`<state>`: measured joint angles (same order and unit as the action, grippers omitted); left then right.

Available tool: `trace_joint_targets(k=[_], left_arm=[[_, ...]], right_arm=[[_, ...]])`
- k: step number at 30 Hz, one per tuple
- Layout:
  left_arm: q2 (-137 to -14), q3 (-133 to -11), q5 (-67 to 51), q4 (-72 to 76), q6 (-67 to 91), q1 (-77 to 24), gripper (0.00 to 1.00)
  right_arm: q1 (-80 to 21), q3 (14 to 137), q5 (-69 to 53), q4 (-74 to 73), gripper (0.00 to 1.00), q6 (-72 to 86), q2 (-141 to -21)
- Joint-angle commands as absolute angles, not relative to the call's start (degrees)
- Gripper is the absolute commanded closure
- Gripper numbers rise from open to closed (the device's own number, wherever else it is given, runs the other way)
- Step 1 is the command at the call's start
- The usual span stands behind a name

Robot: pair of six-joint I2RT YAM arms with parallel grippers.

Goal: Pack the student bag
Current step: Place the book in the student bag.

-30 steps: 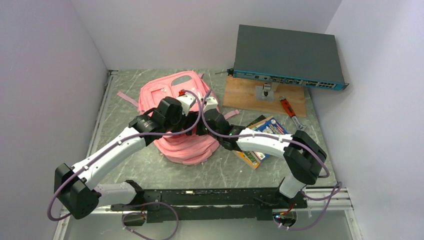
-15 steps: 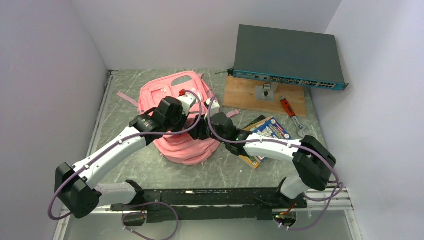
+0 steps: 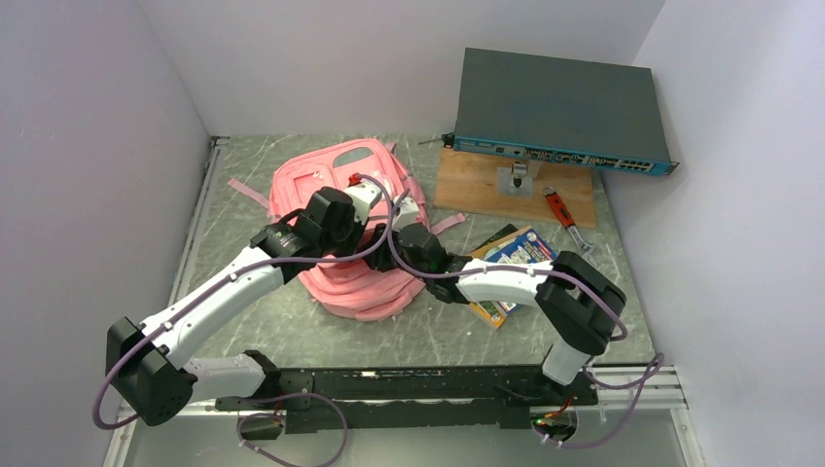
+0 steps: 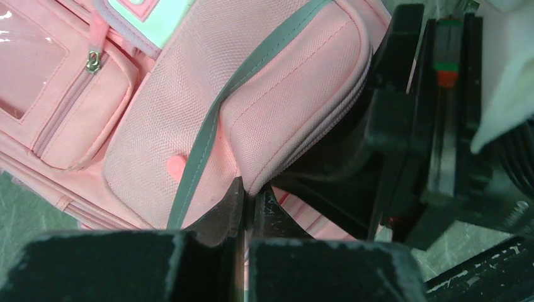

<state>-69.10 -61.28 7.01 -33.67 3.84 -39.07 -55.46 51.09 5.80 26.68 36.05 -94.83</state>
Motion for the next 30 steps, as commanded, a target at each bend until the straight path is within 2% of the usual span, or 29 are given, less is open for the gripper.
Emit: trace_joint_targets(k=[1,3,8,19,25,30], left_arm=[[-65.23,-62.31,8.03,-27.48,4.25,-39.27,1.00],[-65.22,-62.40,7.66,-27.65,4.14,-39.22,1.00],[-66.59,-62.65,4.35,-27.32,4.11,-39.27,1.00],[-73.94,-66.07,3.11,-31.77,6.01,-39.28,1.00],[-75.57,-66.32,1.60,-31.92,6.35,-39.21,1.00],[-76.13,-66.39,0.70,-31.82,6.16,-39.29,1.00]], right_arm=[[-53.11,54.98,10.63,31.84,0.70,36.02,-96.79],[-51.64,55.56,10.09,31.05,0.69,36.66,-97.33],[-48.47,54.09,7.29,30.60,0.55,38.19,-96.63],[-48.44,45.26,5.36,20.09,0.48,38.76,-83.43],[-46.58,41.52,3.94,12.66,0.34,40.05,-74.61],[-43.30,44.06,-1.73,8.43,0.25,46.63,-73.13]])
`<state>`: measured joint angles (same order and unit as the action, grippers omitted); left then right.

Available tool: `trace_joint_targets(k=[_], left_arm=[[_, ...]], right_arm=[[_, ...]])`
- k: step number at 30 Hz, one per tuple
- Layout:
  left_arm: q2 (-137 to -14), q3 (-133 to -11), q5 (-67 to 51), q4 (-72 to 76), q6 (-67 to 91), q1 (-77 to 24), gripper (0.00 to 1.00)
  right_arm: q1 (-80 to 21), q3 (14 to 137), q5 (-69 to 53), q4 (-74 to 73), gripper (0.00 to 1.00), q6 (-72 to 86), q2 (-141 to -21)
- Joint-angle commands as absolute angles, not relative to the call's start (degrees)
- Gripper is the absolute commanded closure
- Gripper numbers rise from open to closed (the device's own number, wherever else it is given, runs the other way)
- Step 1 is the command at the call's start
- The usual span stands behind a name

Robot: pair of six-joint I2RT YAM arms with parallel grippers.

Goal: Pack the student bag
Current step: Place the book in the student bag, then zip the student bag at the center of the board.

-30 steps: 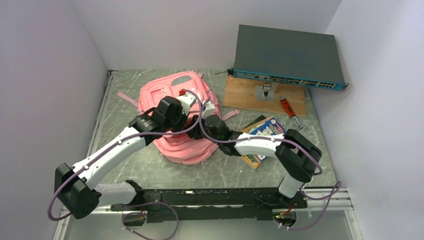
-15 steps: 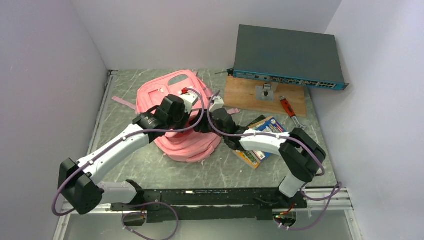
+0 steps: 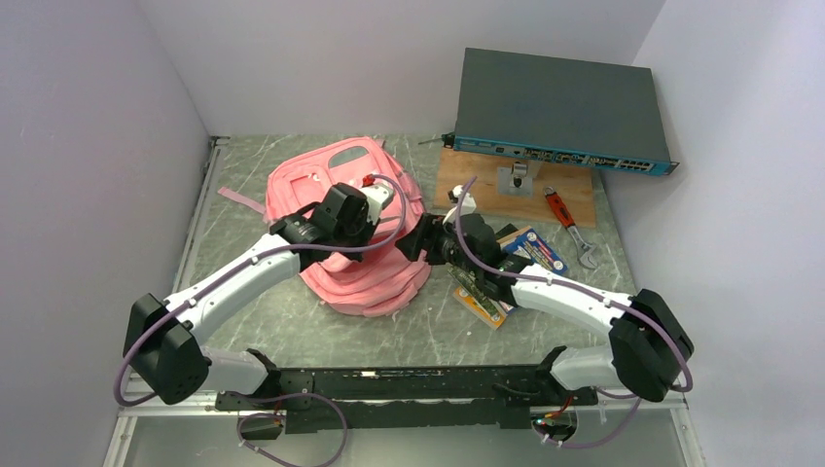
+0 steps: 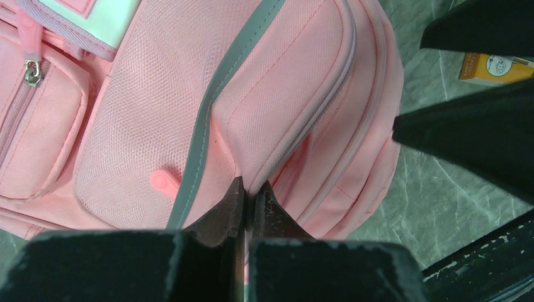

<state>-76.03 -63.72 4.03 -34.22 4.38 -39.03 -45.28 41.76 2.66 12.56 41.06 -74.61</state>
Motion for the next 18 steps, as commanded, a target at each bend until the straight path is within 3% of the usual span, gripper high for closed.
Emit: trace_joint_targets(k=[1,14,18], left_arm=[[-76.29,-66.41,0.55,-31.86,6.13,-39.28,1.00],[-78.27,-67.01,-0.84,-32.34,6.03,-39.26,1.00],[-77.84,-66.79,-1.67,-32.19,5.81,-39.28,1.00]], right_arm=[[-43.13,44.33,-1.79,8.59,0.24,48.06,-72.80],[-42.72,51.50,-5.57,14.34,0.22,63.50,-82.75],[-42.67,52.40,-6.02,14.65,0.27,65.84,-85.82]])
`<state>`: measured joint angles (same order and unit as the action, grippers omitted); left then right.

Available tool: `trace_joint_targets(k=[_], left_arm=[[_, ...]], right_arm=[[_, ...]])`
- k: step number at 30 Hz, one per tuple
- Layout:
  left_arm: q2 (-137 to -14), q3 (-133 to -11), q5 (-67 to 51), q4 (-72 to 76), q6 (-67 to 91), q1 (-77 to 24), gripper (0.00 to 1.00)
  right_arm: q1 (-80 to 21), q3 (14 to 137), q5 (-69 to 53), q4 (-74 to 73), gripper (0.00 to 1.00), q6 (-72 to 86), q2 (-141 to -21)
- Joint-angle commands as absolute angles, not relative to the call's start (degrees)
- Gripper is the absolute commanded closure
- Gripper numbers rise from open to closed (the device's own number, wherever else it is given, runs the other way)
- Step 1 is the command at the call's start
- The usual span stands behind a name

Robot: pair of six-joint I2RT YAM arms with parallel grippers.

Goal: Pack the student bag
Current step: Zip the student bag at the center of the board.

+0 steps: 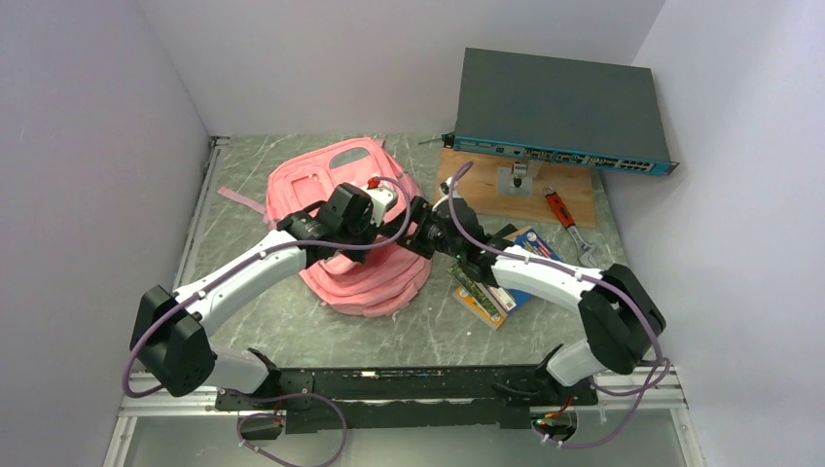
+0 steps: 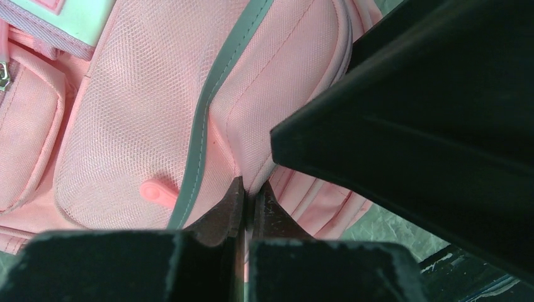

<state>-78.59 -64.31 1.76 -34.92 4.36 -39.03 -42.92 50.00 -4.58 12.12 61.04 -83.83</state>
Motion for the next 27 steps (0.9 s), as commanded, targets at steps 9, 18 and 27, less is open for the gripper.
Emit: trace_joint_targets(k=[9,18,27], left_arm=[[-72.91,-65.09,-2.59,-31.08,5.26,-39.20,0.34],[-52.79,-50.81,-0.18,-29.16,25.60,-30.56,0.00],[-47.09,-36.10,-14.64,-21.78,34.42,-9.29,0.37]], right_arm=[[-41.93,49.46,-5.64,18.44,0.73,65.73,-88.45],[-38.07,42.60,-11.31,26.00,0.87,59.14,-88.23],[-35.75,43.74,-13.71,24.89,0.89,55.37,-88.15]])
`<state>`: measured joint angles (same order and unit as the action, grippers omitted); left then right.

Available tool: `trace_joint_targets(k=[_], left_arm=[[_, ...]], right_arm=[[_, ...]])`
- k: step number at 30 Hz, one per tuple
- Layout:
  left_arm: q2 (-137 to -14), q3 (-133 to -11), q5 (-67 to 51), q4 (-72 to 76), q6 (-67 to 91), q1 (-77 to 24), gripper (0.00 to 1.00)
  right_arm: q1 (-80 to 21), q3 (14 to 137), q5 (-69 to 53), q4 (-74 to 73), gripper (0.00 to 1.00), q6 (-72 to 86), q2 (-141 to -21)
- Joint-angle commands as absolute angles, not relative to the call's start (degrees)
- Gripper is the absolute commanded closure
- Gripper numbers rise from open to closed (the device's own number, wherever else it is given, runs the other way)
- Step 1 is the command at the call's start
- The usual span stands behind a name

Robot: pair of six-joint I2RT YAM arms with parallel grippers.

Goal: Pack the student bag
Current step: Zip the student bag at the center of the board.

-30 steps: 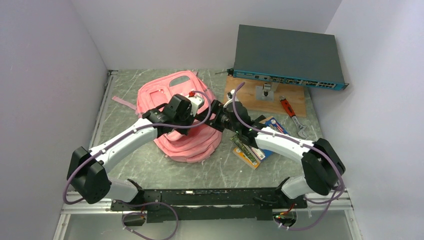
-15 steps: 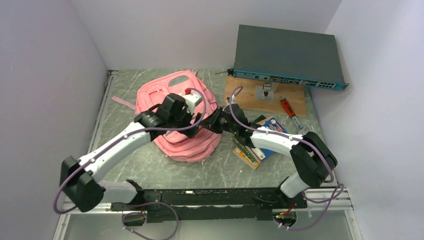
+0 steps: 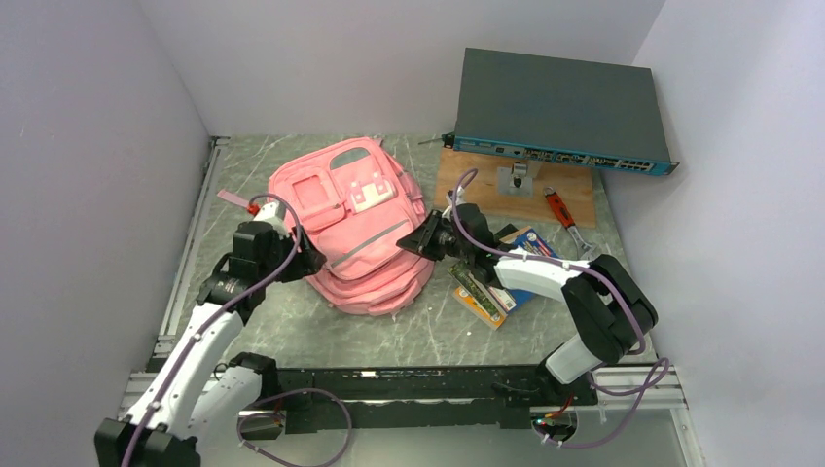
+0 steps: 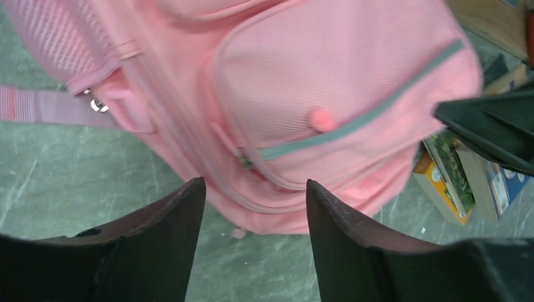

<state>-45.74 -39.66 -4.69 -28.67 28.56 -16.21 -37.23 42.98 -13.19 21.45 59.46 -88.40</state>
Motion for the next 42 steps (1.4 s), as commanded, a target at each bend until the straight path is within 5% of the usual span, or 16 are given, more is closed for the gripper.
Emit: trace_joint_targets(k=[1,6,14,19,32,42], left_arm=[[-47.44,-34.68,-17.53,-19.73,35.46,-7.49,0.39],[-48.78,-30.84,-21.41,-17.14,42.65,-1.73,0.56],[-53.89,-32.47,-18.08,-19.31,49.22,-1.14,0.55],[-60.41,-36.80,-17.09,-22.93,51.23,-1.14,0.65],[-67.07,-41.18,-11.95,-23.87,52.14,-4.66,0.53],[-70.97,-44.49,-3.56,-31.31,55.50,-12.00,0.74]], right_arm=[[-35.60,43.77,-14.12,25.06,0.89,55.25,-88.30],[-35.33,43.95,-15.19,25.46,0.91,55.28,-88.83],[-35.33,44.21,-15.20,25.10,0.91,54.52,-88.70],[-35.33,44.08,-14.88,24.87,0.92,54.02,-88.17],[-35.33,43.73,-15.24,25.26,0.93,53.36,-88.27],[-35.33,43.87,-14.45,24.42,0.94,52.47,-87.75]])
